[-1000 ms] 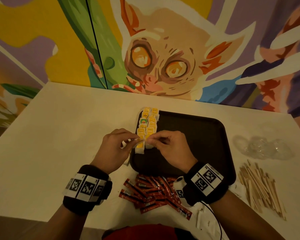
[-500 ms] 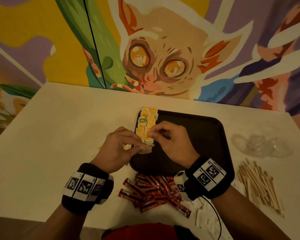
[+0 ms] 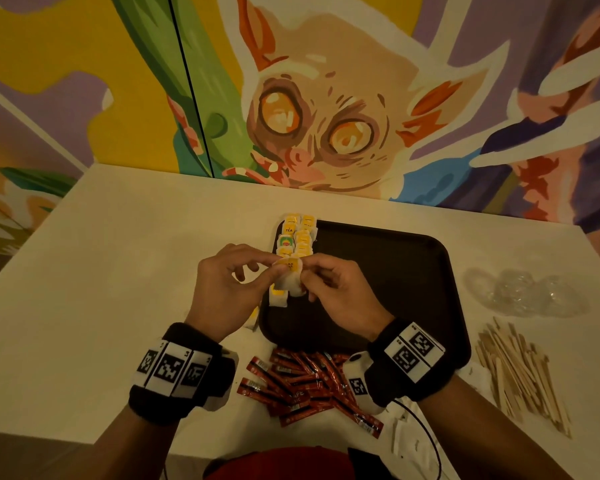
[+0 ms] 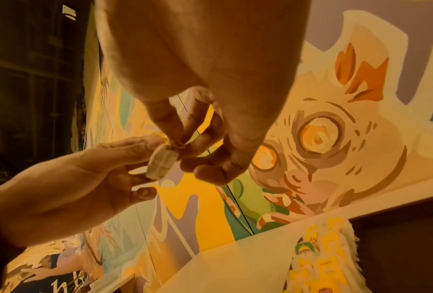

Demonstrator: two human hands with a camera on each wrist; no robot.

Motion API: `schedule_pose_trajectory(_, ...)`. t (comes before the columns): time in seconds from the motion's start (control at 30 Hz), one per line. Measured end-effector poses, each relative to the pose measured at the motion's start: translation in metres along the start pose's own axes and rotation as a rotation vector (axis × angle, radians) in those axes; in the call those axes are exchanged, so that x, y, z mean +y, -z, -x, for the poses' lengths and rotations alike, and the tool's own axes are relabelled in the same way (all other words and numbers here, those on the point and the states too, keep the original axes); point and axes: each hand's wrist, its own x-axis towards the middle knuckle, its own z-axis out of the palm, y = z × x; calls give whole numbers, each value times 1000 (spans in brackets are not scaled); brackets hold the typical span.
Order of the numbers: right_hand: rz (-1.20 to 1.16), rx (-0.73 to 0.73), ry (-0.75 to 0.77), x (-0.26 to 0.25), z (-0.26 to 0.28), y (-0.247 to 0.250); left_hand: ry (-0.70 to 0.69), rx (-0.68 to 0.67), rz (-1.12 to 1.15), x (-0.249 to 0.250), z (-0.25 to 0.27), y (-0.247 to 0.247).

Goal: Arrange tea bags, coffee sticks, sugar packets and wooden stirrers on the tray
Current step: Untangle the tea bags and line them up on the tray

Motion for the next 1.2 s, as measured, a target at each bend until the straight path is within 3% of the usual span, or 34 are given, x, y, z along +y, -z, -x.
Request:
schedule_pose_trajectory(0.3,48,85,-74,35,-9,-10,127,-41,-93,-23,4,-12)
schedule_pose_trajectory(0.5,168,138,-389,79,-23,-5,240,-74,-185,-49,18,-10)
schedule_pose_trajectory(0.7,279,103,-675,112,-36,-10,333,-138,-247,-72,36,-8)
schedule_pose_trajectory(0.9,362,59,-755,116,-50,-21,473,-187,-291,-88,50,-2)
schedule_pose_trajectory(1.1,418,120,-729,120,-51,-22,601,-118,-354,-108,67,12)
schedule_pose_trajectory(1.2,452,222,-699,122,-45,-25,704,-112,-458,-122,79,24)
